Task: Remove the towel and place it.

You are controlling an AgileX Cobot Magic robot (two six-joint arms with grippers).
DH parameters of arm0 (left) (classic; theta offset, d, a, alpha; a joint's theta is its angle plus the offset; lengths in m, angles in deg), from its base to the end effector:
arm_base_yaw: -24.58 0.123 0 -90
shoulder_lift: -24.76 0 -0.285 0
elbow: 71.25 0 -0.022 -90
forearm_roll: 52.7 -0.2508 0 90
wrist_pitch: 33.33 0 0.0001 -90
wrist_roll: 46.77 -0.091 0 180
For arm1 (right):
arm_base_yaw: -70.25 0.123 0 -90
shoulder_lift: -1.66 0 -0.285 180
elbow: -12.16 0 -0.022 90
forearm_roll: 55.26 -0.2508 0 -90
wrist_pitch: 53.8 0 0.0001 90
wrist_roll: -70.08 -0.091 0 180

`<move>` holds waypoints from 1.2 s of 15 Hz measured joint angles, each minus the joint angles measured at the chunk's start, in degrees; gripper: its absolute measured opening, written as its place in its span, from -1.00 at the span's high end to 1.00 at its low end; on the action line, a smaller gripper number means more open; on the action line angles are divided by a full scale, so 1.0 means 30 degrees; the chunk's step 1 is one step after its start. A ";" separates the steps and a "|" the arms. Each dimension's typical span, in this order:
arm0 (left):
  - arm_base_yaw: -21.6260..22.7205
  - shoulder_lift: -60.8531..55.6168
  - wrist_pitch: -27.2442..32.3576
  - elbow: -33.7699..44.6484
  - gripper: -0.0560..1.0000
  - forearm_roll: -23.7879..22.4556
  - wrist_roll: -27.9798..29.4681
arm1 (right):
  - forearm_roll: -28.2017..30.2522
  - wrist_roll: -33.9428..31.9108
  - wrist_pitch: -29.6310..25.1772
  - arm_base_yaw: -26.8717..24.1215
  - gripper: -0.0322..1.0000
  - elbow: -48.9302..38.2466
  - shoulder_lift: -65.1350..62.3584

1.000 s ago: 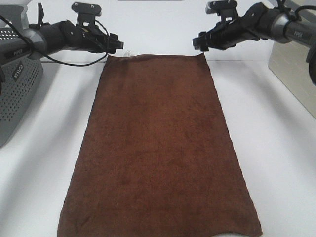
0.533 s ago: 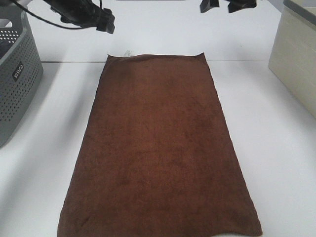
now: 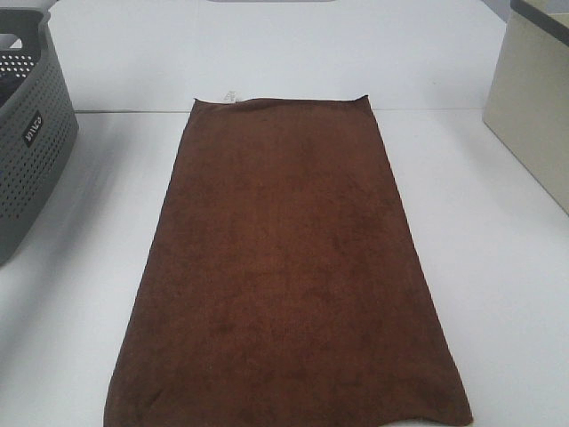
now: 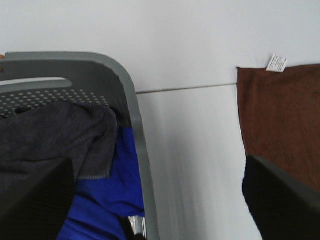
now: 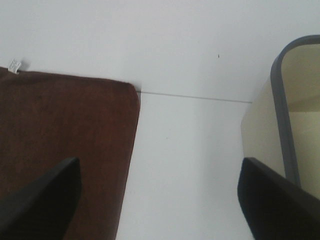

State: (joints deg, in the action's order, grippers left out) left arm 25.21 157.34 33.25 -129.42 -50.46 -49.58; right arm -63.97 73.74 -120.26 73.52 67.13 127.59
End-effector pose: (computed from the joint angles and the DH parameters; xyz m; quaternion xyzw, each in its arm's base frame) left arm 0.4857 0.0021 0.3507 0.0166 0.9423 -0.0095 0.3343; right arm 0.4569 0.0388 0.3902 -0.0532 0.9275 0.0746 0.3623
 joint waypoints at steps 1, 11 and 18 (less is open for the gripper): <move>0.0000 -0.0134 0.0649 0.0000 -0.69 0.0038 -0.0095 | 0.0000 0.0019 -0.0726 0.0000 -0.65 0.0000 -0.0325; -0.0057 -1.2089 -0.3380 1.6329 -0.69 -0.0974 0.0726 | 0.0267 -0.0382 0.2349 0.0000 -0.65 -1.7151 -1.4267; -0.0057 -2.3281 -0.6360 2.7693 -0.69 -0.2693 0.1509 | 0.0363 -0.0458 0.5348 0.0000 -0.65 -2.8705 -2.7827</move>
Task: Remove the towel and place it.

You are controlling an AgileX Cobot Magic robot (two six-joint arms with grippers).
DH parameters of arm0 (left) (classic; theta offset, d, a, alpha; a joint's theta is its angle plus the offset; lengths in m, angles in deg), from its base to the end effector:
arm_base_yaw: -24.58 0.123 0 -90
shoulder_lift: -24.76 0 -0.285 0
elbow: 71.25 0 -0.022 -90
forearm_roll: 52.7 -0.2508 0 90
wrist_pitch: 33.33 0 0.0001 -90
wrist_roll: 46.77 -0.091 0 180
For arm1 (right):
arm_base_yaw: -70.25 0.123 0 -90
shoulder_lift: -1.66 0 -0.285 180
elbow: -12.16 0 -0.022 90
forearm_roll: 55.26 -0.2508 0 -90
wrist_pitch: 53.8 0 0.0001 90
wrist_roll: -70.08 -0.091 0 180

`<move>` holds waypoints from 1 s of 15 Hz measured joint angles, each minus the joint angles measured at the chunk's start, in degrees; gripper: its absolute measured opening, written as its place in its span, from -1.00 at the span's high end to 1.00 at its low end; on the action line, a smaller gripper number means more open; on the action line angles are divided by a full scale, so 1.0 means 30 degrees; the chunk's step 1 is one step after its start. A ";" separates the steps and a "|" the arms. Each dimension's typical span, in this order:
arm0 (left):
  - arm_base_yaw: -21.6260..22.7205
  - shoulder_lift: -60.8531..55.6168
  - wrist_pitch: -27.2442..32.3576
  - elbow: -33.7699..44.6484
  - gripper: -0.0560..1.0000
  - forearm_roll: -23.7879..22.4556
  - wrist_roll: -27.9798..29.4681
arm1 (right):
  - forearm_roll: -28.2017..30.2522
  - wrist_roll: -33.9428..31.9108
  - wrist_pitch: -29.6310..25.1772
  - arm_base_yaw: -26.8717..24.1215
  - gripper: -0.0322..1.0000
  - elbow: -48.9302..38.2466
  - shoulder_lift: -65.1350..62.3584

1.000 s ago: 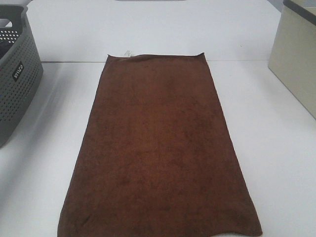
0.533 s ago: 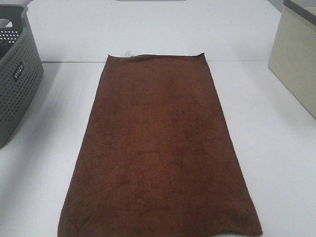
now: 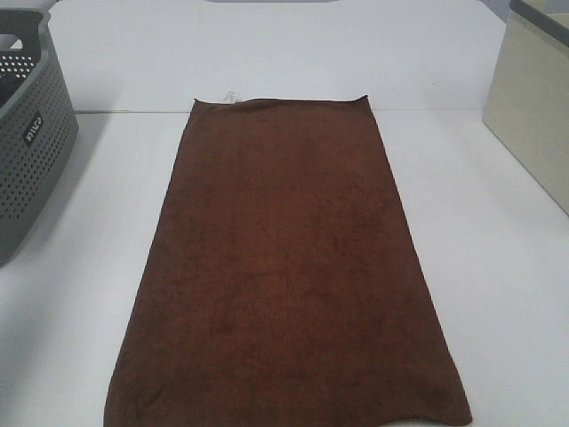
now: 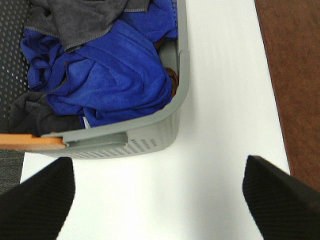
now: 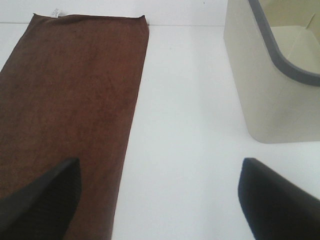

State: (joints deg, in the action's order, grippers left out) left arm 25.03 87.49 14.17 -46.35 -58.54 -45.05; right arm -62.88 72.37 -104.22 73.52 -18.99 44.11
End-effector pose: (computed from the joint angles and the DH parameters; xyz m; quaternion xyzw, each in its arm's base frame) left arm 0.1831 0.0083 0.3445 0.0000 0.9233 0.0436 0.3816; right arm 0.0986 0.0150 0.3569 -0.0294 0.8807 0.0691 0.4677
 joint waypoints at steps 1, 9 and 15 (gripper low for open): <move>0.0000 -0.1432 -0.0363 0.1299 -0.69 -0.0057 0.0019 | 0.0000 0.0019 0.0000 0.0000 -0.65 -0.1089 -0.1432; 0.0000 -1.4248 -0.0057 0.7238 -0.69 -0.0076 0.0076 | 0.0134 0.0115 -0.1241 0.0000 -0.65 -0.5271 -1.0065; 0.0000 -1.8392 0.1490 0.7678 -0.69 0.0974 -0.0134 | 0.0095 0.0115 -0.2005 0.0000 -0.65 -0.5309 -1.0714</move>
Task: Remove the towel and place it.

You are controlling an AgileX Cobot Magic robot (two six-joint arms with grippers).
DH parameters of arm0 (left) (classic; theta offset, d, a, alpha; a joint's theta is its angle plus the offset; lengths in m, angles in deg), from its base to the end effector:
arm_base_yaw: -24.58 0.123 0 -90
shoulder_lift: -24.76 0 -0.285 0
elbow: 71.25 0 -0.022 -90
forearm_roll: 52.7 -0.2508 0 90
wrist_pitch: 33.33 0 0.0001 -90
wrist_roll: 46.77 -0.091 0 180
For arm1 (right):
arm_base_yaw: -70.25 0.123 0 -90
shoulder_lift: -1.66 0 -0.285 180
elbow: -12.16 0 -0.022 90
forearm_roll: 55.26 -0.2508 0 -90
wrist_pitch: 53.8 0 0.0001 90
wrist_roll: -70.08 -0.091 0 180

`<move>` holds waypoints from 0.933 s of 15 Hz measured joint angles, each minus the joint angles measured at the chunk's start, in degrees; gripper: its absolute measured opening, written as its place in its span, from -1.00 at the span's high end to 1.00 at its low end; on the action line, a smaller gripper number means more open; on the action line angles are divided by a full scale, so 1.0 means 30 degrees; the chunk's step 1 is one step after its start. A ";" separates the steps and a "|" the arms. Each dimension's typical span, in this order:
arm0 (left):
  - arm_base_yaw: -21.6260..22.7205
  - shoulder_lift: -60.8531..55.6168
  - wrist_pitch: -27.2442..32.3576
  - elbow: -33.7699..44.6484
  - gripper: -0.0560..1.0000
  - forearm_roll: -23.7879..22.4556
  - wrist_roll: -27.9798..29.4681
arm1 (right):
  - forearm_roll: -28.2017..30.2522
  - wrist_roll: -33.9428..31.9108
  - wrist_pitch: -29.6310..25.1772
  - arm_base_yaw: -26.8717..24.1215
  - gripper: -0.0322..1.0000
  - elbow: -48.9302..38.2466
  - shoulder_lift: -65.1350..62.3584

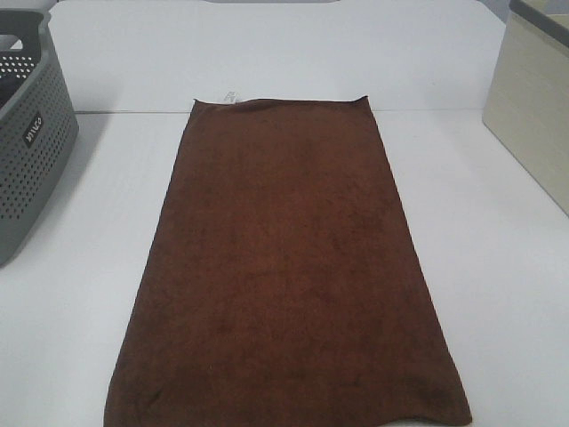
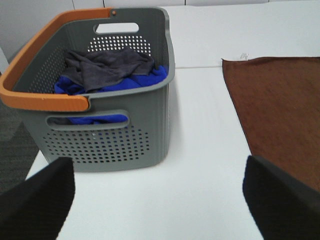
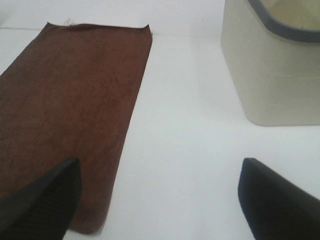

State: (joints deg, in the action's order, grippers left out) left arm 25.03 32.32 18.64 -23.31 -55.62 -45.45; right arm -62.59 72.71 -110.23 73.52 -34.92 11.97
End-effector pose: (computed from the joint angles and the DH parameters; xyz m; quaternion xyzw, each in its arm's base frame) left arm -0.0016 0.0036 0.2933 -0.0117 0.8059 0.0210 0.5915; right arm 0.0013 0.0098 0.2914 -0.0425 0.8350 0.0670 0.5445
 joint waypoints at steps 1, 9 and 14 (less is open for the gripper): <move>0.0000 -0.0019 0.0821 -0.0038 -0.69 0.0477 -0.0439 | -0.0038 0.0057 -0.0955 0.0000 -0.65 0.0000 -0.0019; 0.0000 -0.0019 0.2636 0.0248 -0.69 0.1623 -0.1642 | -0.0038 0.1394 -0.1585 0.0000 -0.65 -0.0458 -0.0879; 0.0000 -0.0019 0.2636 0.0248 -0.69 0.1528 -0.1203 | -0.0038 0.1394 -0.1585 0.0000 -0.64 -0.0458 -0.0898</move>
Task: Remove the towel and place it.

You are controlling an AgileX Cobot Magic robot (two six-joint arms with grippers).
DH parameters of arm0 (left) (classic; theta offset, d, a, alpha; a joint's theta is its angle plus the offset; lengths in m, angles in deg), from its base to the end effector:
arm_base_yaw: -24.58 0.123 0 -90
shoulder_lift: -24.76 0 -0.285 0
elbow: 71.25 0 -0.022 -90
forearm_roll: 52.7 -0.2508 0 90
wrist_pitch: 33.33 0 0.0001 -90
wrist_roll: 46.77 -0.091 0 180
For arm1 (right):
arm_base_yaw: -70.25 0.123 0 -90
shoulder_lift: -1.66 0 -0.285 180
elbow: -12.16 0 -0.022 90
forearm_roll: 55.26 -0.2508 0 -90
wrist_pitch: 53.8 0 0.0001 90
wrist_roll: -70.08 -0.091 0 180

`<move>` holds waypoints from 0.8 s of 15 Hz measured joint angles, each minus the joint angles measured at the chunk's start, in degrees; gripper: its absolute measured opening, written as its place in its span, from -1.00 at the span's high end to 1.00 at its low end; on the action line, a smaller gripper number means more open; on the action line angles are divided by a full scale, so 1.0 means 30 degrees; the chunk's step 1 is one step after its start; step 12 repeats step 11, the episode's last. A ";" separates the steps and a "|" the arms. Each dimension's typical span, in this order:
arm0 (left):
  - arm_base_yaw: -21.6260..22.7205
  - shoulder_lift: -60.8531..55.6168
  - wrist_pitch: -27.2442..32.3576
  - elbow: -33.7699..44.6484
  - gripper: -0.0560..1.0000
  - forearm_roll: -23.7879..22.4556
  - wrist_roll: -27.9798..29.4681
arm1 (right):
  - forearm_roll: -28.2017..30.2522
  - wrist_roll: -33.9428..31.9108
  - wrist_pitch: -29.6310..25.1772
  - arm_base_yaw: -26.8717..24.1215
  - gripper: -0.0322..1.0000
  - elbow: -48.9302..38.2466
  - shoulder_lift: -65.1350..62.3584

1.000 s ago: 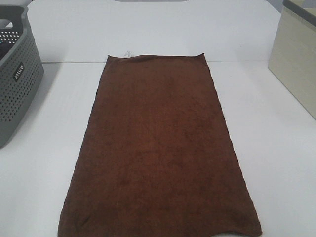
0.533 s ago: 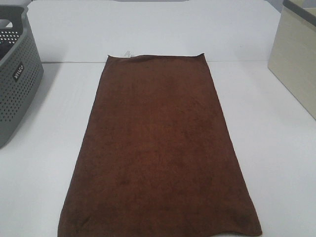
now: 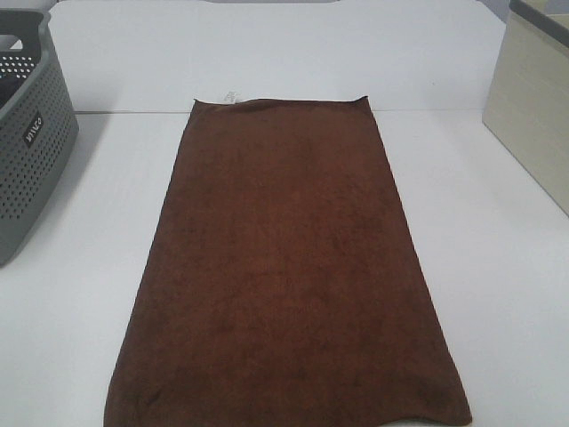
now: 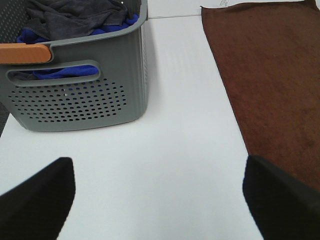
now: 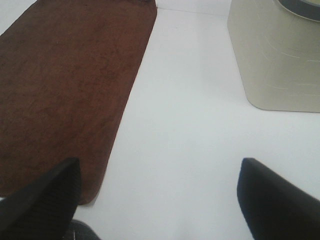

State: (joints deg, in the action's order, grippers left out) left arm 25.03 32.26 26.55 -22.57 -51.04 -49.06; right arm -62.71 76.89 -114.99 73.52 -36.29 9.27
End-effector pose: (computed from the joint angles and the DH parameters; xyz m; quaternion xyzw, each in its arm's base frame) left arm -0.0047 -0.0023 0.2780 0.0141 0.8481 -0.0018 0.5296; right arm -0.0068 0.0100 0.2778 -0.0777 0.8484 0.0488 0.5213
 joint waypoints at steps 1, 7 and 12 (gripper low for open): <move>0.0000 0.0000 0.0000 0.0000 -0.69 0.0000 0.0000 | 0.0000 0.0000 0.0000 0.0000 -0.64 0.0000 0.0000; 0.0745 0.0000 0.0000 0.0000 -0.69 0.0000 0.0115 | 0.0000 0.0000 0.0000 0.0000 -0.64 0.0000 0.0000; 0.0745 0.0000 0.0000 0.0000 -0.69 0.0000 0.0115 | -0.0019 0.0000 0.0000 0.0000 -0.64 0.0000 0.0000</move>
